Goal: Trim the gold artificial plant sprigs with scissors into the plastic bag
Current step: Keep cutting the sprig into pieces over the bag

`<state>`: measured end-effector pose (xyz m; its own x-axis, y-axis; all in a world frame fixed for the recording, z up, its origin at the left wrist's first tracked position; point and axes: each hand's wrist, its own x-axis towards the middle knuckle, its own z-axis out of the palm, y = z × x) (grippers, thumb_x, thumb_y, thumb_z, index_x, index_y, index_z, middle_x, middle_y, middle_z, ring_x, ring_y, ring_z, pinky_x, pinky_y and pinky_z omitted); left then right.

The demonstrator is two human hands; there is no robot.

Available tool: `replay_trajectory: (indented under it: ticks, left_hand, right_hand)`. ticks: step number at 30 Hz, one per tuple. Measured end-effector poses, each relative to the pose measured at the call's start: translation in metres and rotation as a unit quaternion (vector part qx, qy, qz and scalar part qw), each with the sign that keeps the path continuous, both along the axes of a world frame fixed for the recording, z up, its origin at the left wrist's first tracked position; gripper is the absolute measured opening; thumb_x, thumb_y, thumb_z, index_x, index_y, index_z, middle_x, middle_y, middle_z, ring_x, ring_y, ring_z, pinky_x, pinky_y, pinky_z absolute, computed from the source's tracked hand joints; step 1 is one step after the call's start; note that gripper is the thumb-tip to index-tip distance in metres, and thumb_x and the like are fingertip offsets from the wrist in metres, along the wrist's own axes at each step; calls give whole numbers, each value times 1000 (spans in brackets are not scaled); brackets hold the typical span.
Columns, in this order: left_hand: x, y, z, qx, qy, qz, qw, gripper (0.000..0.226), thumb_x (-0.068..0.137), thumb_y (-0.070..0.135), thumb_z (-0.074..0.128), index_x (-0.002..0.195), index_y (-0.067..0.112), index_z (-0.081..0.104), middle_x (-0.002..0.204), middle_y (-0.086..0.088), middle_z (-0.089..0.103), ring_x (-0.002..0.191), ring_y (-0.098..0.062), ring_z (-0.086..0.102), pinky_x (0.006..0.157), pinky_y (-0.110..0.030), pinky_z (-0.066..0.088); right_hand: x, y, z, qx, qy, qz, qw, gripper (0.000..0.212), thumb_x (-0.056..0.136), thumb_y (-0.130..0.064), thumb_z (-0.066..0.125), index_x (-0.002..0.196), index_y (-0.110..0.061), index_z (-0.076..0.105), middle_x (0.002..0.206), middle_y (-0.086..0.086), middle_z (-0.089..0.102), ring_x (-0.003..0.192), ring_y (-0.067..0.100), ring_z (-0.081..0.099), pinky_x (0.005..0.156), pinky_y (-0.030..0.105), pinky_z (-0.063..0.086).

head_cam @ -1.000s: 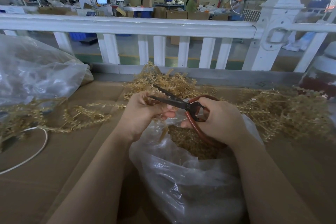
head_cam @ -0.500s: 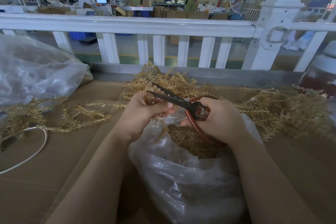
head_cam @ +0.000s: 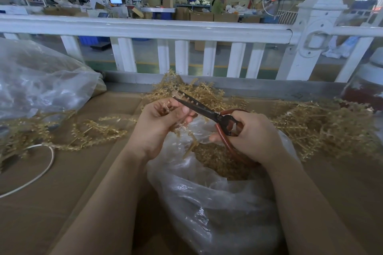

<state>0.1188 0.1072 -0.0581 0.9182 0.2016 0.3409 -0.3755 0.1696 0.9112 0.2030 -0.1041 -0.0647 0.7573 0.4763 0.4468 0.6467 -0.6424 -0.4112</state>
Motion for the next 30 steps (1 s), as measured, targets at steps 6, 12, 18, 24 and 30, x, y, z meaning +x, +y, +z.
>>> replay_trajectory:
  ticks: [6, 12, 18, 24, 30]
  left_hand:
    - [0, -2, -2, 9, -6, 0, 1000, 7, 81, 11, 69, 87, 10, 73, 81, -7, 73, 71, -14, 68, 70, -20, 54]
    - [4, -5, -6, 24, 7, 7, 1000, 18, 80, 13, 70, 95, 4, 68, 84, -7, 73, 77, -18, 68, 76, -26, 55]
    - [3, -8, -4, 11, -2, 13, 1000, 14, 78, 11, 70, 90, 4, 68, 81, -7, 74, 74, -18, 69, 74, -25, 56]
    - [3, -9, -4, 13, 0, 41, 999, 16, 76, 13, 73, 88, 4, 68, 81, -9, 74, 73, -19, 70, 73, -26, 55]
    - [5, -9, -6, 36, -9, 35, 999, 7, 84, 0, 70, 88, 6, 72, 83, -12, 74, 72, -20, 70, 71, -23, 54]
  right_hand:
    - [-1, 3, -2, 2, -16, 11, 1000, 83, 51, -108, 26, 87, -42, 63, 68, -31, 55, 62, -7, 53, 52, 15, 35]
    - [-2, 4, 0, 2, -29, 18, 999, 75, 57, -106, 27, 89, -46, 58, 68, -34, 51, 61, -11, 50, 52, 11, 30]
    - [-1, 3, -2, 9, -30, 20, 999, 70, 56, -106, 30, 86, -48, 56, 67, -33, 52, 60, -10, 50, 52, 11, 30]
    - [0, 4, -4, 11, -17, 20, 1000, 63, 53, -108, 28, 76, -52, 48, 65, -29, 54, 61, -8, 52, 52, 15, 36]
    - [-2, 4, 0, 8, -18, 29, 999, 72, 56, -106, 31, 90, -49, 56, 72, -32, 56, 67, -12, 52, 54, 14, 34]
